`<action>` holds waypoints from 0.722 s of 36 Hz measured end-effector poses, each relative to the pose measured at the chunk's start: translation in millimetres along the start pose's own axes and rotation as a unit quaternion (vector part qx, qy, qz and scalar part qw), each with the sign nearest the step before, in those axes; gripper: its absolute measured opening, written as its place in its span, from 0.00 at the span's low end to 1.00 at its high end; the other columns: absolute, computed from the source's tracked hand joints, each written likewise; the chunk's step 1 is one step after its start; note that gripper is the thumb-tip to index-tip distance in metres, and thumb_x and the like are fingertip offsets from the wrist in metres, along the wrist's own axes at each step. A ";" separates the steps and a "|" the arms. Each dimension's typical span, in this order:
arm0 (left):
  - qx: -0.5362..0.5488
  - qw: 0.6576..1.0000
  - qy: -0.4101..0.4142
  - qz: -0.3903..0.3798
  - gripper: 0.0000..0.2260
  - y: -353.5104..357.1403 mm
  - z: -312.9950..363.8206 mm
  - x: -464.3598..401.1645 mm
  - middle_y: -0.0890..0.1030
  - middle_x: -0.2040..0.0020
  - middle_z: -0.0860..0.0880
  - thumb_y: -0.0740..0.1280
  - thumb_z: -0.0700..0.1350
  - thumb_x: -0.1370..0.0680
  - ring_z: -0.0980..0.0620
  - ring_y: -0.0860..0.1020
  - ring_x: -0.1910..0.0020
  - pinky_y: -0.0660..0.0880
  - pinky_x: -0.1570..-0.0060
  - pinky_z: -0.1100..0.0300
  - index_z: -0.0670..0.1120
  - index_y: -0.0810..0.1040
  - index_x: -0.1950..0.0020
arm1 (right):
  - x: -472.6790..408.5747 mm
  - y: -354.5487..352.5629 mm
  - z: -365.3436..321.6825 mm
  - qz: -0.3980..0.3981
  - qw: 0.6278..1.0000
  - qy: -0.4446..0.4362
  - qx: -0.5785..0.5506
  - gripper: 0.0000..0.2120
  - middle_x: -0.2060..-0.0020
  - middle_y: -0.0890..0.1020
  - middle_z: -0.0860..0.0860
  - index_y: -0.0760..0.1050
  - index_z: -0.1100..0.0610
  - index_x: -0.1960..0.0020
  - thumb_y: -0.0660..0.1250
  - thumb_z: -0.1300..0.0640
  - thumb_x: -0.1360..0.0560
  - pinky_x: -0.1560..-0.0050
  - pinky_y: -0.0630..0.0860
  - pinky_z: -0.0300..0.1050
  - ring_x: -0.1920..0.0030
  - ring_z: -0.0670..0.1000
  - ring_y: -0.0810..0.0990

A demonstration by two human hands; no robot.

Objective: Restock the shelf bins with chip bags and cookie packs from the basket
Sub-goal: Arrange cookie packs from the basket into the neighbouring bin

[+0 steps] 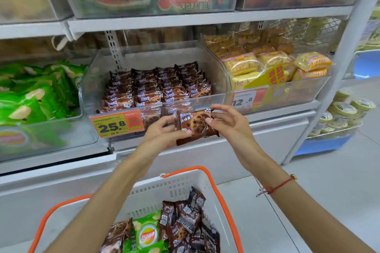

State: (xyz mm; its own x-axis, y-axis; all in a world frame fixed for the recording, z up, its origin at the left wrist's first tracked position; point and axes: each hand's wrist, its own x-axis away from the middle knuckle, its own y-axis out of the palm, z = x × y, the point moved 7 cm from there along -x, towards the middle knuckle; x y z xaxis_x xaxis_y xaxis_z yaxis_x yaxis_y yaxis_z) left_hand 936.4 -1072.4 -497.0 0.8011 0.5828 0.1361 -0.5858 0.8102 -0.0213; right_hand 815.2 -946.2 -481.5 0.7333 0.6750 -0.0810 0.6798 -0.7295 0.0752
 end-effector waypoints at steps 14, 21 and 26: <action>-0.173 0.978 0.096 0.066 0.14 -6.1 112.9 -80.0 0.78 0.46 0.52 0.70 0.52 0.24 0.57 0.76 0.50 0.73 0.59 0.67 0.46 0.76 0.43 | -79.2 -17.7 -77.0 0.135 0.892 -0.246 0.356 0.20 0.39 0.75 0.49 0.69 0.55 0.32 0.64 0.58 0.23 0.36 0.66 0.43 0.36 0.50 0.71; -0.140 0.985 0.072 0.065 0.15 9.8 100.0 -121.3 0.78 0.45 0.51 0.70 0.48 0.24 0.58 0.76 0.52 0.70 0.55 0.71 0.43 0.76 0.41 | -101.6 -24.5 -33.4 0.124 0.761 -0.226 0.596 0.31 0.23 0.56 0.52 0.54 0.57 0.23 0.51 0.51 0.24 0.26 0.45 0.51 0.23 0.54 0.52; -0.259 0.959 0.102 0.050 0.09 14.2 77.7 -140.4 0.80 0.54 0.51 0.76 0.45 0.29 0.54 0.77 0.53 0.71 0.52 0.65 0.45 0.81 0.51 | -103.1 -24.0 -30.6 0.148 0.745 -0.239 0.605 0.31 0.25 0.63 0.54 0.59 0.59 0.24 0.47 0.49 0.26 0.26 0.49 0.51 0.24 0.55 0.58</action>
State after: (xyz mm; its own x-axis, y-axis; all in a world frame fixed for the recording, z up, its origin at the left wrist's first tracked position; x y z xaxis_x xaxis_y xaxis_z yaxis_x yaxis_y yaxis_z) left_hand 806.0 -1147.5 -439.4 0.7820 0.6170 -0.0880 -0.5642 0.6409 -0.5205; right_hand 723.5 -994.9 -444.5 0.5656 0.5596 -0.6058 -0.2277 -0.6000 -0.7669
